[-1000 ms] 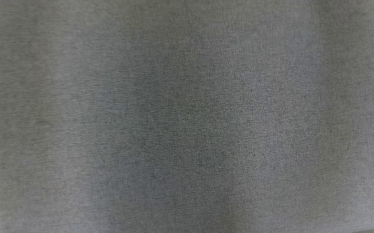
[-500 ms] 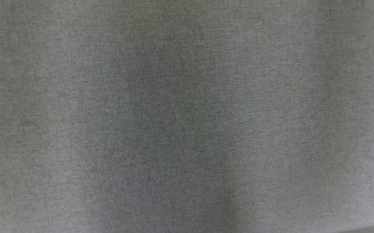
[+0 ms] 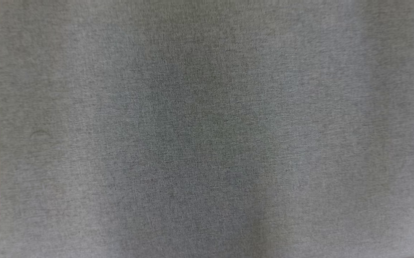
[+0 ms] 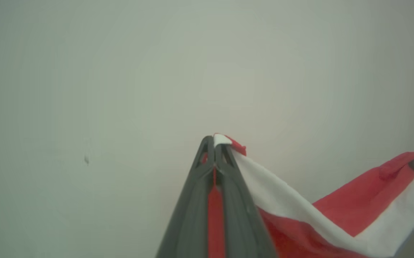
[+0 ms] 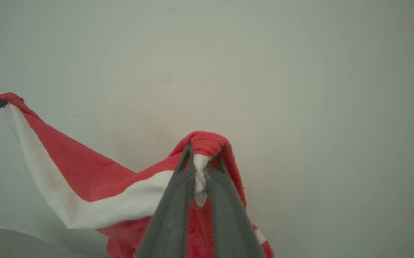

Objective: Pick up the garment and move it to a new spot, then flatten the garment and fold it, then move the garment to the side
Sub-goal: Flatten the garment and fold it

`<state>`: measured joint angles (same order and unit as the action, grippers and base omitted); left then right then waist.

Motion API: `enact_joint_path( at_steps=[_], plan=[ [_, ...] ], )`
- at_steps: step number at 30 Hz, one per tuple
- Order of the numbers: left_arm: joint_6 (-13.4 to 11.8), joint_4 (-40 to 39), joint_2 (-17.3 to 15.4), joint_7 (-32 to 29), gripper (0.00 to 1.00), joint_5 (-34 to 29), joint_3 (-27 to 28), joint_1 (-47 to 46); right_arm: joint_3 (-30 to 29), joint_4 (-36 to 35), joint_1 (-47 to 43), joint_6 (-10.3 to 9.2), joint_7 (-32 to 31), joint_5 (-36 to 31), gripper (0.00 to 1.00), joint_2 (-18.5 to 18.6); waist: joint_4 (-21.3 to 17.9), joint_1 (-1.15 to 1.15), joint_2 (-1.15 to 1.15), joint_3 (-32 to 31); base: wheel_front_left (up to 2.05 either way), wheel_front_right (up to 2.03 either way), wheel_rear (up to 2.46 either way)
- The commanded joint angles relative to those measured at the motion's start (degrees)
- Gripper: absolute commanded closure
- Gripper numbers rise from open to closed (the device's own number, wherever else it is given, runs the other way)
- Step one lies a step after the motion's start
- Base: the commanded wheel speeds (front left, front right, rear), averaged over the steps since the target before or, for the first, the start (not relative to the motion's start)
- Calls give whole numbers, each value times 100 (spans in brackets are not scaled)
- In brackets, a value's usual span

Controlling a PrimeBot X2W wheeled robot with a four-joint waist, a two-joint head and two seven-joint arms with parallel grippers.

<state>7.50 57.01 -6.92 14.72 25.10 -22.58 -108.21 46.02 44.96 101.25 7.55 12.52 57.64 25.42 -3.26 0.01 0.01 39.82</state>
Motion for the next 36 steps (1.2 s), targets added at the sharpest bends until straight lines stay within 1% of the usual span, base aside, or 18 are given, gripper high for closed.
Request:
enact_joint_path(
  at_steps=[1,5,7,10,12,14,18,24,26,29,31,33,34,36],
  plan=[
    [-14,-183,-31,44,100,68,67,257,-12,-130,-154,-13,93,121,100,80,-30,-1,-1,-128,0,0,0],
    [-113,-1237,-189,40,100,178,365,1862,220,-881,-1160,-13,231,277,100,317,-82,-1,-1,-432,0,0,0],
    [-260,-1926,-251,42,100,212,526,2782,190,-1285,-1737,-13,272,349,100,462,-111,-1,-1,-630,0,0,0],
    [-530,-2929,-331,44,100,225,682,4192,-78,-1952,-2710,-13,274,375,100,720,-123,-1,-1,-881,0,0,0],
    [-749,-3609,-343,43,100,305,832,5189,-290,-2341,-3515,-13,270,361,100,796,-132,-1,-1,-1039,0,0,0],
    [-911,-4147,-330,42,100,388,848,6087,-511,-2671,-4249,-13,261,308,100,857,-124,-1,-1,-1203,0,0,0],
    [-1145,-5009,-360,11,100,504,850,7558,-687,-3125,-5608,-13,263,143,100,980,-115,-1,-1,-1478,0,0,0],
    [-1436,-5627,-287,9,100,679,833,9293,-996,-3444,-7226,-13,264,97,100,939,-97,-1,-1,-1929,0,0,0],
    [-1455,-5660,-318,18,100,715,830,9707,-1091,-3441,-7664,-13,263,106,100,946,-70,-1,-1,-2081,0,0,0],
    [-1512,-5725,-199,32,100,784,798,10241,-1140,-3448,-8235,-13,263,116,100,961,-40,-1,-1,-2306,0,0,0],
    [-1511,-5744,-144,41,100,834,784,10561,-1171,-3496,-8593,-13,263,157,100,948,-20,-1,-1,-2438,0,0,0],
    [-1446,-5691,-118,43,100,872,787,10827,-1197,-3559,-8913,-13,229,145,100,940,-8,-1,-1,-2542,0,0,0],
    [-1438,-5666,-55,48,100,877,767,11059,-1220,-3622,-9214,-13,170,96,100,919,6,-1,-1,-2629,0,0,0],
    [-1413,-5660,-31,52,100,891,802,11228,-1270,-3723,-9493,-13,136,37,100,884,33,-1,-1,-2681,0,0,0]
  ],
)
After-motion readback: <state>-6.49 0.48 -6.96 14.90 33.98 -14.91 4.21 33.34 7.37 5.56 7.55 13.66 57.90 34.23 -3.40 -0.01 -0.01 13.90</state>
